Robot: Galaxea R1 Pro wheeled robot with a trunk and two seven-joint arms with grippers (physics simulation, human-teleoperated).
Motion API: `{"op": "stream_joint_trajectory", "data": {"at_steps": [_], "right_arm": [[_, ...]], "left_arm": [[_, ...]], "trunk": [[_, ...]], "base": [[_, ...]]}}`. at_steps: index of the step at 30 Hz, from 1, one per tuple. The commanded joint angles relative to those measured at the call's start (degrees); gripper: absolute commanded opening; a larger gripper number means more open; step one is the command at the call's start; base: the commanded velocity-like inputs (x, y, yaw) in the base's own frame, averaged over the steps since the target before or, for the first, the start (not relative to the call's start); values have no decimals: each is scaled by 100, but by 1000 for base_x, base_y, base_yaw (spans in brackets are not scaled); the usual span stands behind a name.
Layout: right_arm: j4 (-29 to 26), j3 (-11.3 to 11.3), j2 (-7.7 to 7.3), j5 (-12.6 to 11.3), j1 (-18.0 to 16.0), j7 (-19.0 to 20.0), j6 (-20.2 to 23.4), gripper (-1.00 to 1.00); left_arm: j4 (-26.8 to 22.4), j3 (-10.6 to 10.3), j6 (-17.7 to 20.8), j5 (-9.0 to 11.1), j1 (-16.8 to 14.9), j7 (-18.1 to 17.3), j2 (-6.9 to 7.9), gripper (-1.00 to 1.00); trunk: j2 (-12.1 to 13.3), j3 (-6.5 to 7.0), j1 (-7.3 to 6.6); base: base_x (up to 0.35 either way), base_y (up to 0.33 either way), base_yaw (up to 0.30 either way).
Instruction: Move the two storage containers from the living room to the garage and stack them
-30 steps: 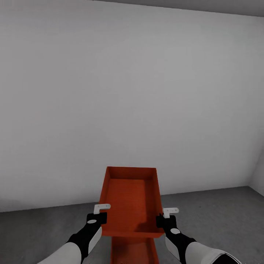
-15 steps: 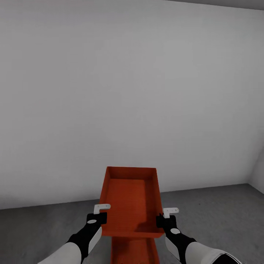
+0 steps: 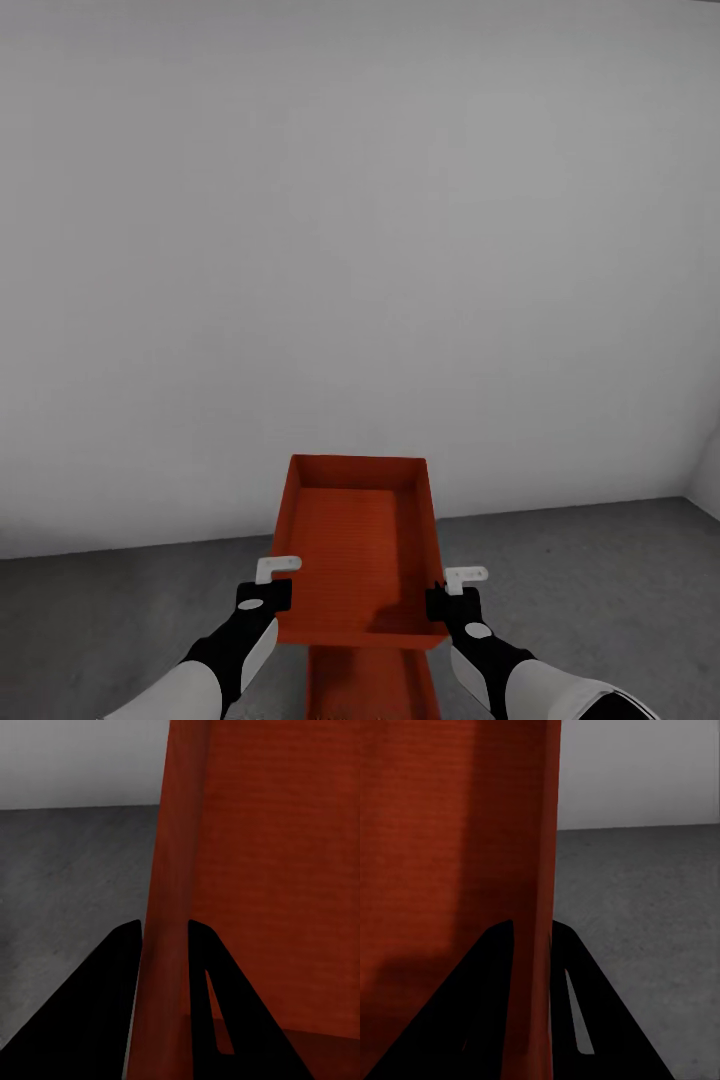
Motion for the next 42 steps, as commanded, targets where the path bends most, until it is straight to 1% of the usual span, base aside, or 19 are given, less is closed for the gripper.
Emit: {"op": "stream_joint_trajectory", "data": {"at_steps": [1, 28, 42], "right_arm": [[10, -46, -1, -68, -1, 6, -12, -100], [10, -46, -3, -68, -1, 6, -9, -100], [10, -46, -8, -68, -1, 6, -1, -100]], "left_arm": [[-216, 126, 25, -106, -6, 47, 23, -100], [-215, 126, 25, -106, -6, 47, 24, -100], [-215, 126, 25, -106, -6, 47, 24, -100]], "trunk": [[-8, -18, 1], [-8, -257, 1], [-8, -383, 1]], "base": [[0, 0, 69], [0, 0, 66], [0, 0, 8]]}}
